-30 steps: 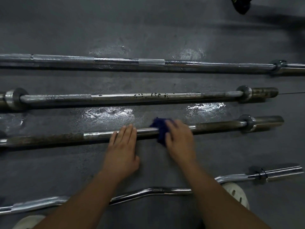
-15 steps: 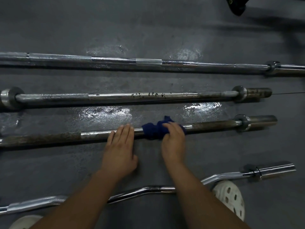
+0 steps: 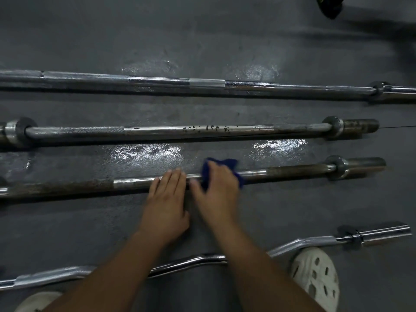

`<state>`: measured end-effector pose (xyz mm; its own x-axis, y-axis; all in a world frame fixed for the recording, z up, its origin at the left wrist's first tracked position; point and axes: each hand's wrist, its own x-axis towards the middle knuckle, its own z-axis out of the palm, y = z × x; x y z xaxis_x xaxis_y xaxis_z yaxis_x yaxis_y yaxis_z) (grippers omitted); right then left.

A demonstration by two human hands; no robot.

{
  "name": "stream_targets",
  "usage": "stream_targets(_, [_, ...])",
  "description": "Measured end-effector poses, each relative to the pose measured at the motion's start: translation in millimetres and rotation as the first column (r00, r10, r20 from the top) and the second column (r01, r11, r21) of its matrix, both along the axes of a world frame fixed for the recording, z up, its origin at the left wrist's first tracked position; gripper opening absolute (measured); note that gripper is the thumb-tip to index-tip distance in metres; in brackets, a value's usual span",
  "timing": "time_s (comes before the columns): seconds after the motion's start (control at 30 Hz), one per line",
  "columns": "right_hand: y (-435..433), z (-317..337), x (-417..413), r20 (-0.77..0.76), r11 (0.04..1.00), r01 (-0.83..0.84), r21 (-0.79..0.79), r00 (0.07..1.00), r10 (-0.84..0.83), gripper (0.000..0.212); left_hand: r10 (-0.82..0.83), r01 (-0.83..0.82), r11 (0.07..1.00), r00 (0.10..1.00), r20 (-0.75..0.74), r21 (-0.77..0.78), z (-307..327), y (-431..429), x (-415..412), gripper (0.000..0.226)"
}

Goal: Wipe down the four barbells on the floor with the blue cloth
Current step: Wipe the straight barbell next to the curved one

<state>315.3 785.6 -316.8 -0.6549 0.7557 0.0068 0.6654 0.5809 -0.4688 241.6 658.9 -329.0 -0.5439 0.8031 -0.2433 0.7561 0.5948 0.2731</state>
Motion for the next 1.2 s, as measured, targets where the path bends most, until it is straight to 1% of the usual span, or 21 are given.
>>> stream_targets(0.07, [-23.0,-1.4,-12.3,0.034,0.962,-0.273,0.03,0.962,0.272,0.04,-0.008,0.008,1.0,1.0,0.002,0.001,-0.8,-0.6,-0.4,0.091])
stream_targets(0.13, [3.2,-9.5,1.5,0.063,0.927,-0.363,0.093,0.931,0.359,0.042,-0.023,0.023,1.0,1.0,-0.011,-0.008,-0.2,-1.6,-2.2,0.092])
stream_targets(0.17, [24.3,-17.5,16.8,0.083,0.939,-0.313,0.141,0.949,0.303,0.043,-0.027,0.027,1.0,1.0,-0.012,-0.013,1.0,-1.8,-3.4,0.092])
stream_targets(0.27, [77.9,-28.7,65.1,0.064,0.982,0.104,0.158,0.991,-0.116,0.046,-0.021,0.021,1.0,1.0,-0.006,-0.011,3.5,-1.0,-3.7,0.091])
stream_targets(0.33, [64.4,-28.9,55.5,0.077,0.973,0.202,0.114,0.974,-0.212,0.044,-0.006,0.006,1.0,1.0,-0.004,-0.004,1.7,0.1,-1.1,0.092])
stream_targets(0.4, [28.1,-30.1,35.0,0.069,0.994,0.004,0.107,0.998,-0.011,0.043,-0.004,0.004,1.0,1.0,-0.003,0.0,0.4,0.8,0.8,0.094])
stream_targets(0.47, [9.8,-29.7,32.0,0.106,0.95,-0.295,0.102,0.953,0.284,0.049,-0.014,0.014,1.0,1.0,-0.017,-0.002,1.1,0.4,-0.7,0.095])
stream_targets(0.5, [17.8,-29.6,36.2,0.122,0.933,-0.341,0.114,0.937,0.327,0.053,-0.02,0.02,1.0,1.0,-0.024,-0.01,1.7,0.1,-1.7,0.095])
stream_targets(0.53, [32.0,-30.4,43.4,0.126,0.947,-0.295,0.128,0.952,0.279,0.057,-0.025,0.025,1.0,0.999,-0.025,-0.019,2.4,-0.1,-2.5,0.095])
stream_targets(0.6, [54.1,-26.0,57.8,0.128,0.997,0.026,0.077,0.991,-0.036,0.063,-0.021,0.02,0.999,1.0,-0.019,-0.039,4.2,0.1,-2.2,0.093])
stream_targets(0.67, [48.9,-19.8,54.9,0.16,0.973,0.231,-0.016,0.961,-0.226,0.065,-0.008,0.008,0.999,1.0,-0.011,-0.046,5.6,1.9,0.4,0.093])
stream_targets(0.7, [35.1,-14.1,45.3,0.146,0.979,0.202,-0.027,0.97,-0.196,0.066,-0.002,0.002,0.999,1.0,-0.005,-0.048,5.9,2.9,1.8,0.093])
stream_targets(0.77, [6.8,-12.8,29.4,0.101,0.991,-0.123,0.053,0.988,0.117,0.066,0.005,-0.004,0.998,1.0,0.007,-0.058,6.7,4.1,2.2,0.092])
stream_targets(0.83, [-2.0,-17.3,27.0,0.135,0.878,-0.463,0.12,0.884,0.448,0.063,-0.005,0.006,0.998,1.0,0.005,-0.057,5.8,3.7,0.2,0.086])
stream_targets(0.87, [8.3,-19.7,30.3,0.129,0.853,-0.501,0.149,0.865,0.486,0.061,-0.019,0.019,0.999,1.0,-0.002,-0.049,5.4,2.8,-1.7,0.084])
stream_targets(0.9, [22.5,-22.7,37.1,0.098,0.895,-0.42,0.152,0.907,0.409,0.059,-0.035,0.035,0.998,0.999,-0.008,-0.047,5.5,2.0,-3.8,0.085])
stream_targets(0.97, [48.7,-23.2,53.9,0.088,0.997,-0.004,0.072,0.996,-0.002,0.065,-0.05,0.051,0.998,0.999,0.012,-0.049,6.2,0.5,-6.6,0.092])
stream_targets(1.03, [50.6,-18.7,52.4,0.161,0.981,0.19,0.028,0.968,-0.192,0.069,-0.037,0.039,0.998,0.999,0.032,-0.041,5.8,0.0,-7.1,0.094])
stream_targets(1.1, [34.3,-15.9,38.5,0.177,0.997,-0.037,0.075,0.984,0.023,0.065,-0.034,0.035,0.998,0.999,0.023,-0.046,6.3,0.3,-5.1,0.096])
stream_targets(1.17, [27.2,-13.9,35.5,0.204,0.922,-0.371,0.108,0.916,0.345,0.063,-0.028,0.028,0.999,0.999,0.017,-0.037,6.7,1.6,-5.0,0.095])
stream_targets(1.2, [38.8,-13.2,38.8,0.209,0.895,-0.43,0.119,0.892,0.401,0.062,-0.028,0.029,0.999,0.999,0.021,-0.034,6.3,2.1,-5.7,0.095])
